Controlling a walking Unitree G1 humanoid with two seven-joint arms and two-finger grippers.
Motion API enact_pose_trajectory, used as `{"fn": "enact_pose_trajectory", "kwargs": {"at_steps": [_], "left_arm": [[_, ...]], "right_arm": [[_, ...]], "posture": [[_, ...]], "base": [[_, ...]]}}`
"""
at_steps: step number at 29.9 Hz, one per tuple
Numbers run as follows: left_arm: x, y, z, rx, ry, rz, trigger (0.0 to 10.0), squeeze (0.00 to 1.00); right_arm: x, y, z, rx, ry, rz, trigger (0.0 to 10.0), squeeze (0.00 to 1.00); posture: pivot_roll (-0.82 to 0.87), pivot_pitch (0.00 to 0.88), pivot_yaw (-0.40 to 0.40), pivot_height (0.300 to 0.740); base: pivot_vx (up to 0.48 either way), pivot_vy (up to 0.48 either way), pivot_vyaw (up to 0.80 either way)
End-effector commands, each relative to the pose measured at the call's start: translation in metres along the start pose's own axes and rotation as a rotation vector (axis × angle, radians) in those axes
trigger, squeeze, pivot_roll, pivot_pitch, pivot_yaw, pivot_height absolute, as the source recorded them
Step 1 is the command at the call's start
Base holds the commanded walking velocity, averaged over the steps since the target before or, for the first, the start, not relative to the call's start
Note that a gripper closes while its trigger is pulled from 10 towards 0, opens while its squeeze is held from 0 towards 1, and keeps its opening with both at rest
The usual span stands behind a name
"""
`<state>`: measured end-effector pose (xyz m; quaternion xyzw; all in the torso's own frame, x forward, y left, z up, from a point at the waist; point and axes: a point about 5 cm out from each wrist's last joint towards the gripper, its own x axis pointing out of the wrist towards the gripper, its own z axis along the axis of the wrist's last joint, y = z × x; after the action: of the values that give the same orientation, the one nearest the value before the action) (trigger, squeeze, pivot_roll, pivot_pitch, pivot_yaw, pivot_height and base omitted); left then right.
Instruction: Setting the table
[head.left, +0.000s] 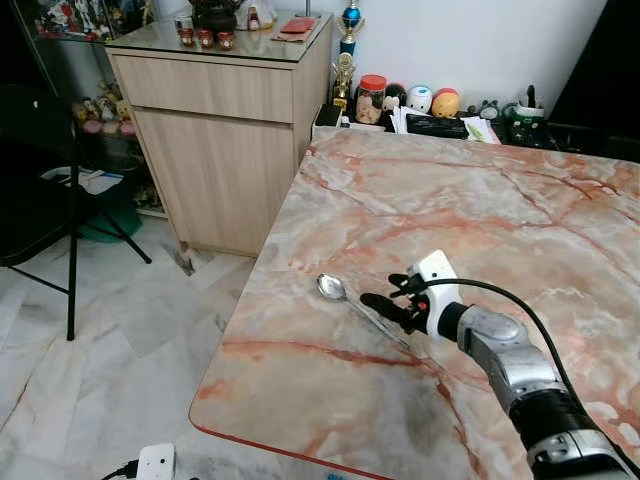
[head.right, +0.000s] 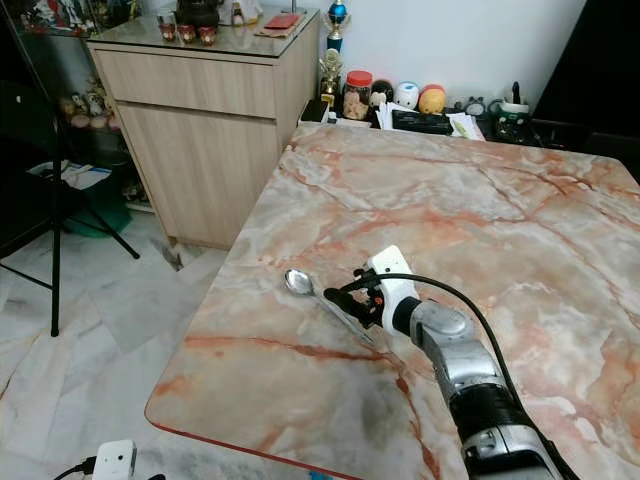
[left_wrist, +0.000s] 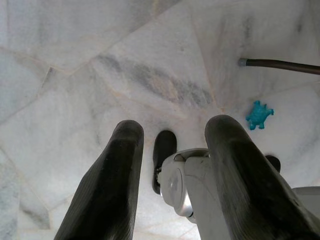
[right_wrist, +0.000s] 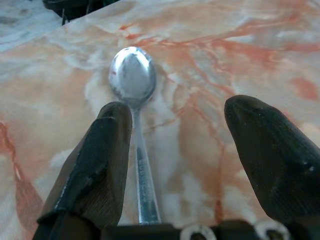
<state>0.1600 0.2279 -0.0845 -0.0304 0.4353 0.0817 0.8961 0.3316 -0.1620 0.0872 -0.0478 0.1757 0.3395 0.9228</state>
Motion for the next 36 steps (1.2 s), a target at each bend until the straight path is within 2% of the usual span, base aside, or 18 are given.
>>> {"fn": "enact_pose_trajectory", "kwargs": {"at_steps": [1,19,36], "left_arm": [[0.000,-0.002,-0.003,0.006,0.023,-0.005,10.0,0.00],[0.000,-0.006,-0.003,-0.005,0.022,-0.004,10.0,0.00],[0.000,-0.005,-0.004,-0.007,0.024,-0.003,10.0,0.00]], "right_arm": [[0.001,-0.001,0.001,-0.001,-0.006,0.003,10.0,0.00],[0.013,0.017,-0.014,-0.012,0.019,0.086,10.0,0.00],[0.015,0.021,-0.027,-0.030,0.067,0.089,10.0,0.00]], "posture": [[0.09,0.005,-0.018,0.740],[0.10,0.006,-0.029,0.740],[0.09,0.008,-0.030,0.740]], "base": [[0.000,0.000,0.00],[0.000,0.000,0.00],[0.000,0.000,0.00]]}}
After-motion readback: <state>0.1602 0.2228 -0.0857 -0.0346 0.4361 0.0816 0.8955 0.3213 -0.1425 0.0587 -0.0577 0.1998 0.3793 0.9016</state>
